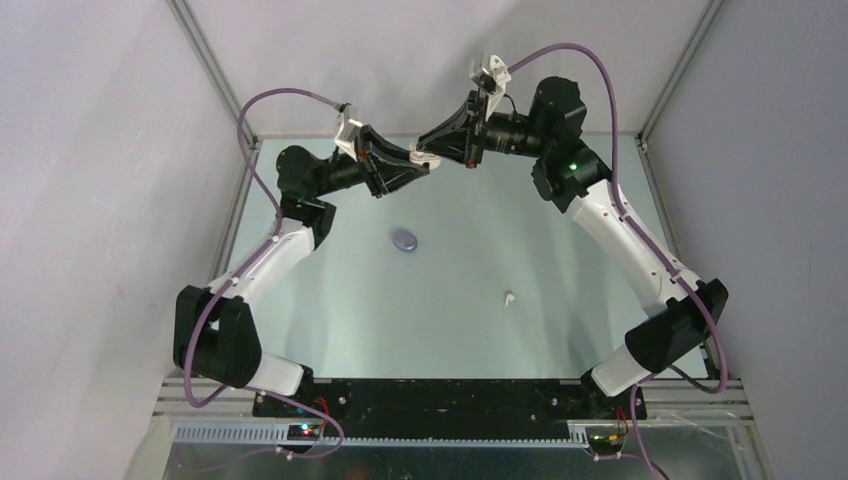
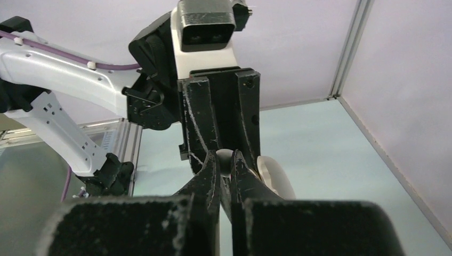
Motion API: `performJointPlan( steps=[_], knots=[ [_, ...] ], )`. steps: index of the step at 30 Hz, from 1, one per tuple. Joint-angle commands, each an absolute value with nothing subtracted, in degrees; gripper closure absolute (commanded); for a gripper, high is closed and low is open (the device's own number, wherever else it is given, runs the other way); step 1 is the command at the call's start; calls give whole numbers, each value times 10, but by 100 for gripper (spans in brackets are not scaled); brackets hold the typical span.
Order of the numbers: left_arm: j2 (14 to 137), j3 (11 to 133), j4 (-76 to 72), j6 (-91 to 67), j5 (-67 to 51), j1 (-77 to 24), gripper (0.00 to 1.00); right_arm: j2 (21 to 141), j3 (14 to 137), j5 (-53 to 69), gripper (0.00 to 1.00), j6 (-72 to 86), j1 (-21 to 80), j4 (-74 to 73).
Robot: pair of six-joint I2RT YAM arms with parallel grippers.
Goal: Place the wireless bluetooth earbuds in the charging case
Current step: Insert the left earbud into the left side groove of the charging case.
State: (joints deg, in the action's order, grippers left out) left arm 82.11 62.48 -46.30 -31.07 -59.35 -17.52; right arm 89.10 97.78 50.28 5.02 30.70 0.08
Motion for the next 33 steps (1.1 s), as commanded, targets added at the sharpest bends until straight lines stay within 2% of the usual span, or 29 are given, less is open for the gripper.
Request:
performJointPlan(
  steps=[1, 33],
  knots=[
    [801, 646, -490, -299, -605, -179, 100, 898, 1011, 485, 100, 17, 310, -31],
    [802, 642, -486, -299, -597, -176, 100, 904, 1005, 499, 100, -27, 318, -86]
  ],
)
